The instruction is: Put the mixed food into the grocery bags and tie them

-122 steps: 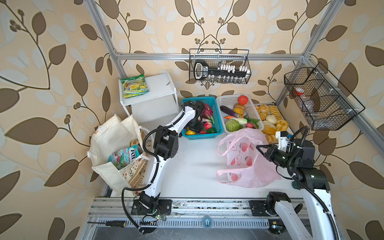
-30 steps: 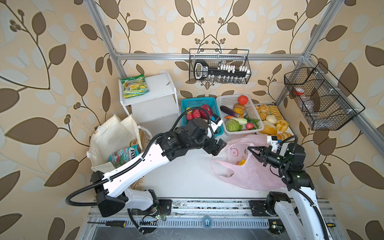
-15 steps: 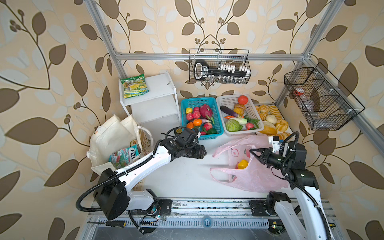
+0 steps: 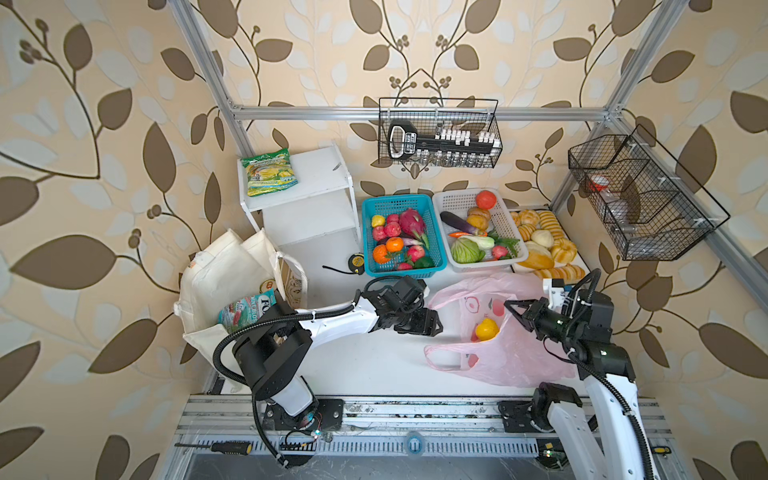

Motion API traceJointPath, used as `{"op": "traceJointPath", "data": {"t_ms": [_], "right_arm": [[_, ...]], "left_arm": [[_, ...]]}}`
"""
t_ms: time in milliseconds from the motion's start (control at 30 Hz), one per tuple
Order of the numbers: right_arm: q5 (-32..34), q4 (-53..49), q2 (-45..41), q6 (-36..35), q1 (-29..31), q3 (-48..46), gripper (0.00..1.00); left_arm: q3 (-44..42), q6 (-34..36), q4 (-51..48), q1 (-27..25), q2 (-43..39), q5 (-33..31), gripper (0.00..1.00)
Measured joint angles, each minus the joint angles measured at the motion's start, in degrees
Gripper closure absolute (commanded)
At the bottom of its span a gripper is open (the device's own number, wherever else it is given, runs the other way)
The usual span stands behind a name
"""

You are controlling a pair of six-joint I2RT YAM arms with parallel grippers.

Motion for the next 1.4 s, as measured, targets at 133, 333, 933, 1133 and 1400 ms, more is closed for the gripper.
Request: {"op": "traceJointPath", "data": {"t_ms": [133, 333, 933, 1133, 1400], "right_arm": [[-0.2, -0.72, -0.33, -0.96, -2.51, -0.63, 1.0], [-0.59, -1.03, -0.09, -1.81, -3.89, -1.9, 1.0], [-0.87, -1.22, -0.35, -2.34, -4.55, -2.58, 1.0], [-0.5, -1.81, -0.74, -2.99, -4.55, -2.64, 1.0], [3.13, -6.49, -0.57, -5.99, -4.55, -1.14, 1.0]], "left_arm": [[0.0, -3.15, 8.33, -0.11, 3.21, 5.07, 0.21], [2.14, -5.18, 13.29, -2.54, 10.6, 9.66, 0.24], [13.33, -9.07, 19.41, -6.49, 23.3, 15.58, 0.63], [14.62, -7.61, 16.5, -7.13, 24.52, 15.17, 1.0], [14.69, -0.48, -1.36, -7.37, 6.03, 3.1, 1.0]]}}
